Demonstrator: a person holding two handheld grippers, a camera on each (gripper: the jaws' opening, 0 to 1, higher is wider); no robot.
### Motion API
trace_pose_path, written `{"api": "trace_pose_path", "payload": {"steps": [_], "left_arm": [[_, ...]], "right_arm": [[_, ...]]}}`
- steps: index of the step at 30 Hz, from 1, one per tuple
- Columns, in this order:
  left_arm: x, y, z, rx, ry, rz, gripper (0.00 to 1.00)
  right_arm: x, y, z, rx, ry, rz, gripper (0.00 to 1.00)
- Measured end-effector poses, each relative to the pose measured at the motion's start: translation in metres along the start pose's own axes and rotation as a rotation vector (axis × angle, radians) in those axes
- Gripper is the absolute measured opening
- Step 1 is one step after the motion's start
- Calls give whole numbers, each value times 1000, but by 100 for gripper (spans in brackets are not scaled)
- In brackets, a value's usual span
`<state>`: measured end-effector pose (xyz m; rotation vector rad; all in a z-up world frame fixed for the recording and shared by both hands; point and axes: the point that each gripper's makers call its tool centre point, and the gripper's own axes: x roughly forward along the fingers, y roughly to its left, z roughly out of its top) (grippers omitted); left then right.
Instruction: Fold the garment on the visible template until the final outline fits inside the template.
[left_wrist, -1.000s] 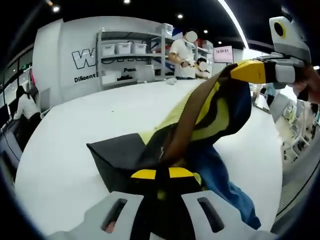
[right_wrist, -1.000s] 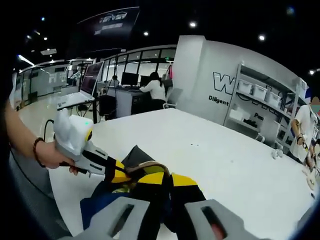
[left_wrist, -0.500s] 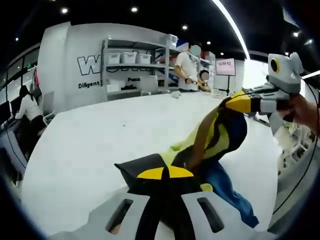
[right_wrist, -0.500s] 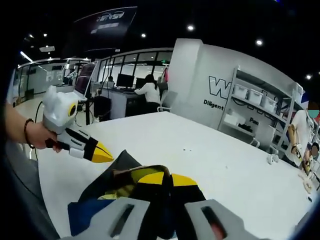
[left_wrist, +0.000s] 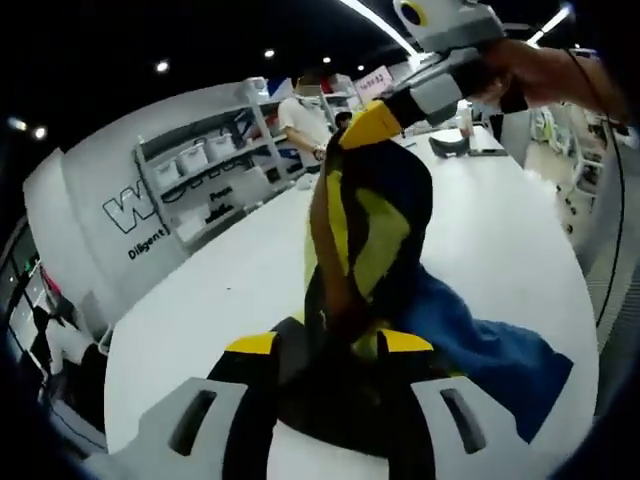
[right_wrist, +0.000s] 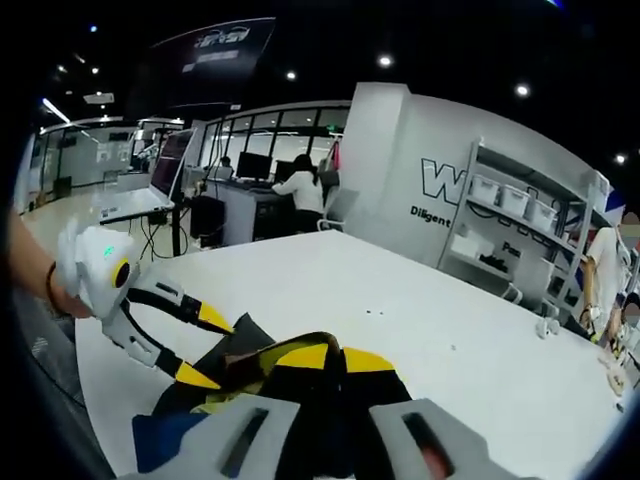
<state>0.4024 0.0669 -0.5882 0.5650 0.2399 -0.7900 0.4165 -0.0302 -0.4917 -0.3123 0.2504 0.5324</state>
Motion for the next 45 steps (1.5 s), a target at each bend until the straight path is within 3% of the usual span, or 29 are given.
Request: {"api": "trace_pose_path", "payload": {"steps": [5,9,11,14,16,26,29,30,32,37,38,45], "left_arm": [[9,11,-7,61,18,1,33],[15,16,-6,64,0,-24,28],[17,16,-7,70,2,-36,21],[22,16,-7,46,-12,-63,0],[24,21,-6,55,-19,-46,0],[33,43,-3,-52,-36,-45,0],[37,51,1,-63,-34,-47,0],[39,56,5,-80,-35,-46,0],[42,61,9,-85,-38,-46,0],[49,88,19,-93,-44,-11,0],[51,95,19,-124,-43,7,0],[69,114,18,-193,-15,41,0]], "right_arm": [[2,-1,2,-5,-2,5,0],[5,-5,2,-8,-3,5,0],[7,-7,2,-7,-4,3,0],[10,-12,3,-7,-17,-5,0],[13,-16,3,-2,-24,-9,0],[30,-36,-2,24,-27,-26,0],[36,-44,4,190,-55,-28,0],[41,-50,5,121,-29,-41,0],[48,-55,11,99,-40,-43,0],[61,-68,17,122,-54,-42,0],[64,-73,18,170,-72,-50,0],[92,-88,9,193,-55,-29,0]]}}
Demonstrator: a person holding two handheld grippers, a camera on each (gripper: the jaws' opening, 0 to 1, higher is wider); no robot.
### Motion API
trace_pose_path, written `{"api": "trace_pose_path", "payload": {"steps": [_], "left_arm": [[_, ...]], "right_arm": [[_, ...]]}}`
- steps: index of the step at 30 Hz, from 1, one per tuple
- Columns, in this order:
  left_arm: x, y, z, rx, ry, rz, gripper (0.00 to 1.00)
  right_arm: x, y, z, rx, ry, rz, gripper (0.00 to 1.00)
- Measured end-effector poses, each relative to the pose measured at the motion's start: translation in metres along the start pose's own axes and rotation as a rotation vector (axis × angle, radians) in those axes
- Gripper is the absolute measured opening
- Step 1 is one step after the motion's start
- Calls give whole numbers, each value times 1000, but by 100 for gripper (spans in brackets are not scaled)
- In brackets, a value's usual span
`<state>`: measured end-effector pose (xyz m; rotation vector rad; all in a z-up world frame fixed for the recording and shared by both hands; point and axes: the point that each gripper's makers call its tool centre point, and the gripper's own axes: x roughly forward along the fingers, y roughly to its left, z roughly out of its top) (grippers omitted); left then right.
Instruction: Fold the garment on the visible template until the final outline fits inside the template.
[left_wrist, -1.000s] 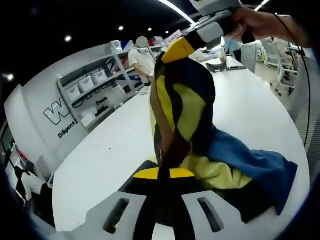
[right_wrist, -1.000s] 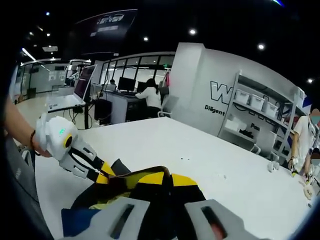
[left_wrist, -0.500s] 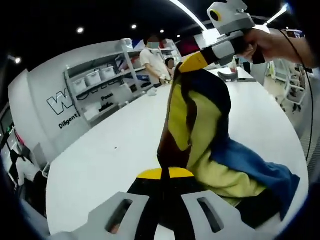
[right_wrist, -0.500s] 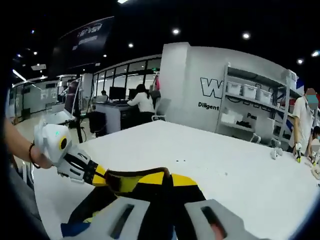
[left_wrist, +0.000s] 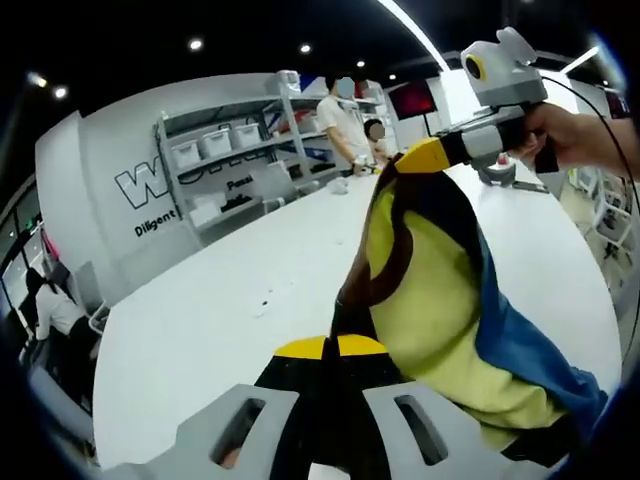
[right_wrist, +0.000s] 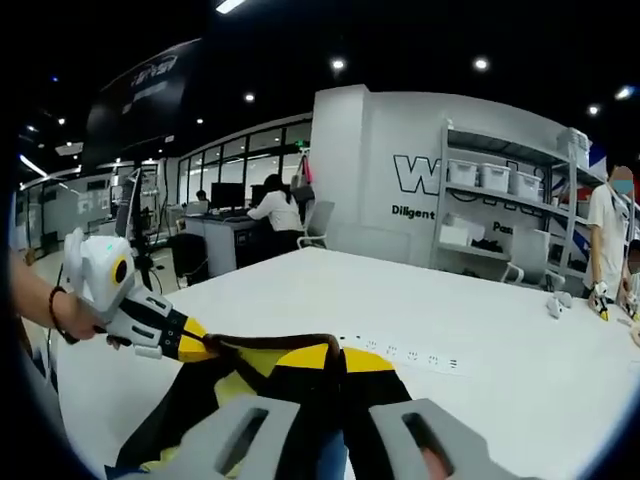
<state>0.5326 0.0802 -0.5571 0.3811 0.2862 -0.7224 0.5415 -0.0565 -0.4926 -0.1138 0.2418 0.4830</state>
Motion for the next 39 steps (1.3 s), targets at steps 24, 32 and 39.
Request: {"api": "trace_pose_path", "payload": {"steps": [24,32,39], "left_arm": [[59,37,-64,-219,260,53,0],[57,34,-69,-273,271,80,0],[42,37,-69,-223,268,91,16]], "right_arm": [[83,-20,-75,106,256,2,0],[84,-18,-98,134,332,-50,0],[78,-21,-84,88,279,-63,15]]}}
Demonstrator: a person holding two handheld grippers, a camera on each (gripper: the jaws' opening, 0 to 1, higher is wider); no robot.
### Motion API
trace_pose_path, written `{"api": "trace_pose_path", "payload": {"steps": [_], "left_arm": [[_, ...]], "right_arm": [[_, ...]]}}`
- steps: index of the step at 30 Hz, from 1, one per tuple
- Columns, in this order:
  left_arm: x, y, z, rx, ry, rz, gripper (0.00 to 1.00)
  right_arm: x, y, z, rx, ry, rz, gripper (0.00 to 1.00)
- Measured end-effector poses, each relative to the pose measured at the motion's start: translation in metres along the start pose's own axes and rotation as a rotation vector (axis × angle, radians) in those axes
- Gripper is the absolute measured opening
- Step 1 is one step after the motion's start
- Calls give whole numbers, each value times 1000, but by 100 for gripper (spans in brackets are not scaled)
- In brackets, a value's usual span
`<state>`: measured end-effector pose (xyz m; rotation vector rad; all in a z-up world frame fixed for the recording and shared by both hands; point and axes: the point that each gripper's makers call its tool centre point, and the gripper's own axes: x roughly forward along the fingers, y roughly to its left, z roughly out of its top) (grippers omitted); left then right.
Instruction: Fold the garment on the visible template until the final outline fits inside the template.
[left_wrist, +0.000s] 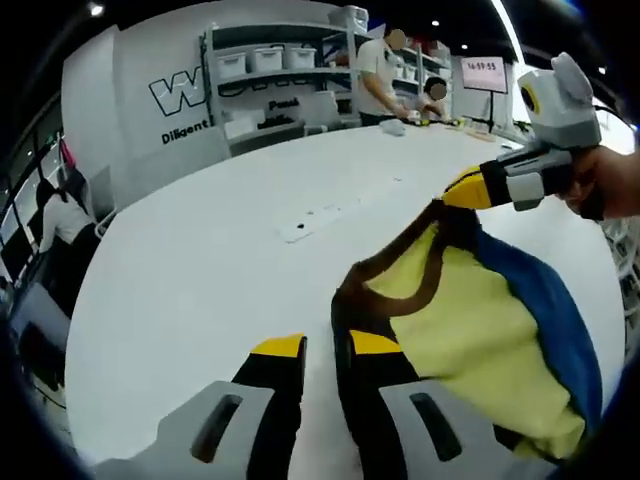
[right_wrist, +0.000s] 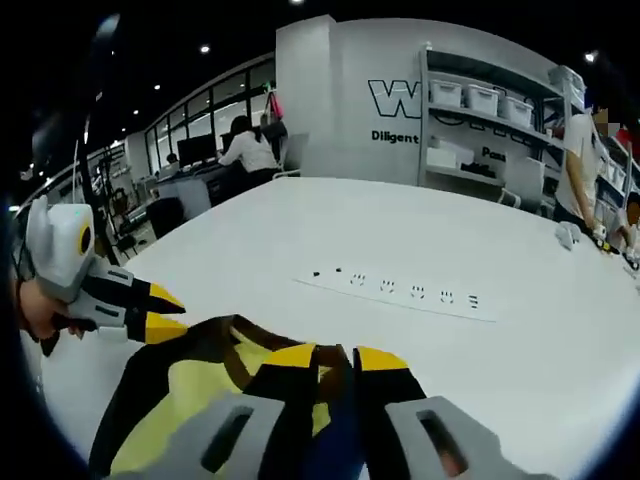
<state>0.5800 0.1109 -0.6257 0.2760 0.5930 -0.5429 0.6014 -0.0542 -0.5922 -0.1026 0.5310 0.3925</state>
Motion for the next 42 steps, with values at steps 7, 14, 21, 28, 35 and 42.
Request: {"api": "trace_pose_path", "payload": {"steps": [7,14,21,28,35,42], "left_arm": [[-17,3,-1,-5,-7,-31,21],[-39,-5,-12,-42,-16,-87,25],[-53,-17,-26,-86,-42,-121,26],[-64,-27,-30,-114,-65,-139,26],[-78,-46,-37,-106,-78,-173,28],[-86,-61,-55,-123,-57,-189,29]], "right_arm": [[-9,3,12,-19,-9,13,30],[-25,14,9,-34,-3,36,30],[-38,37,2,35,-6,91,31],[-52,49,6,-7,-35,94,32],[-67,70,-4,-44,-26,119,32],[-77,84,-25,-25,-8,125,32]]}}
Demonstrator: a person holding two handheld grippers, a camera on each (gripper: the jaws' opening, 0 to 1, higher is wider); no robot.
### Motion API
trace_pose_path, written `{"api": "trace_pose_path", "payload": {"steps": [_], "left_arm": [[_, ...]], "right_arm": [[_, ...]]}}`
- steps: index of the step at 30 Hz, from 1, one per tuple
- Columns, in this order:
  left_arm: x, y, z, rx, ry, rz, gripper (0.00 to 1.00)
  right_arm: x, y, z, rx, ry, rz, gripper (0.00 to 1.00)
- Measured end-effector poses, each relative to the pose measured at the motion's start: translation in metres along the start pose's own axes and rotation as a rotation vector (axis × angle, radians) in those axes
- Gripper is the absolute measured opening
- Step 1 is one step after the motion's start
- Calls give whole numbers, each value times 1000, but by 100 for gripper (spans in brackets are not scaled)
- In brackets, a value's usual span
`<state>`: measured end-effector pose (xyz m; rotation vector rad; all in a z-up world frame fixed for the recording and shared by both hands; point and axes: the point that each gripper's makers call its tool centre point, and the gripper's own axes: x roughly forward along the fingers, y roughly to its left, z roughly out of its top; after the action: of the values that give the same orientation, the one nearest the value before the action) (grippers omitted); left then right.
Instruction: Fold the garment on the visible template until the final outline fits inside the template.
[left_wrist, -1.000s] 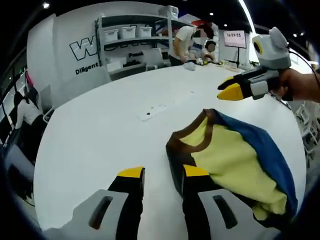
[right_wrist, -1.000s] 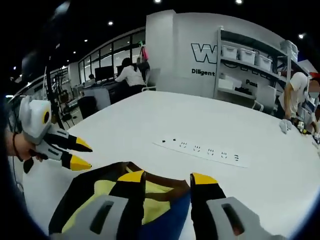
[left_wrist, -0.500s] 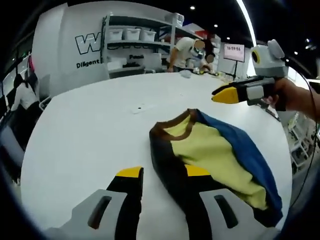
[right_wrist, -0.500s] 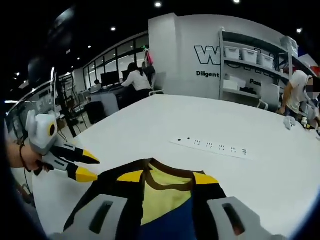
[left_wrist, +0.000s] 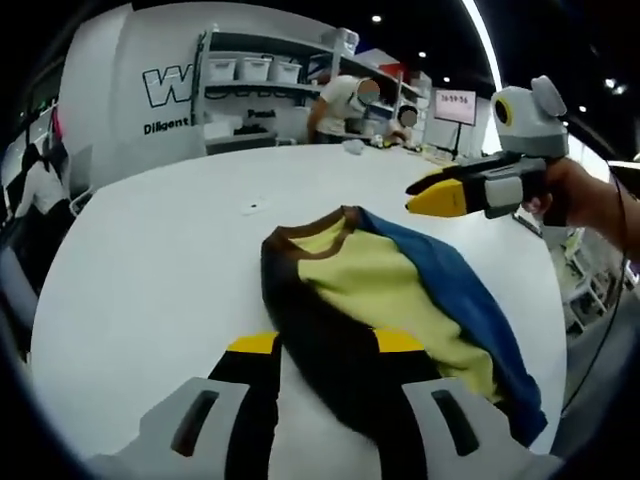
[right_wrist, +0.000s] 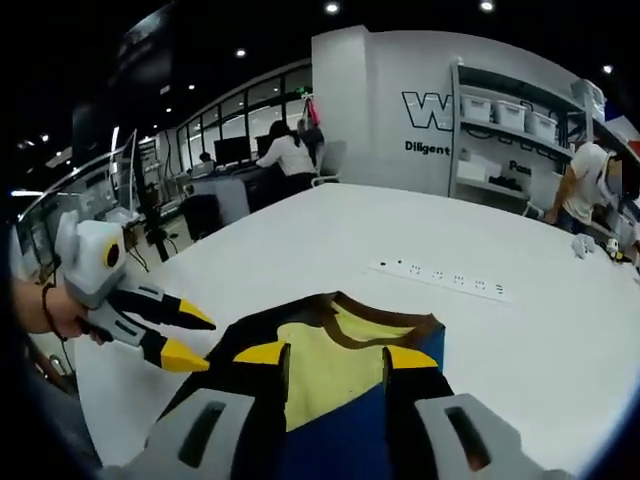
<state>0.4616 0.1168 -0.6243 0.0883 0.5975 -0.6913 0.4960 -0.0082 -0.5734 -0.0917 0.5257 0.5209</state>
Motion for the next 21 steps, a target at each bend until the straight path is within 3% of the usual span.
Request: {"api": "trace_pose_path", "payload": {"steps": [7,21], "left_arm": [[-3,-10,-23,-49,7,-25,30],[3,-13,-38,-34,24,-13,27]], "right_arm": [[-11,12,-21,13,8,-20,33],[-31,34,-66,29,66,-7,34]]}}
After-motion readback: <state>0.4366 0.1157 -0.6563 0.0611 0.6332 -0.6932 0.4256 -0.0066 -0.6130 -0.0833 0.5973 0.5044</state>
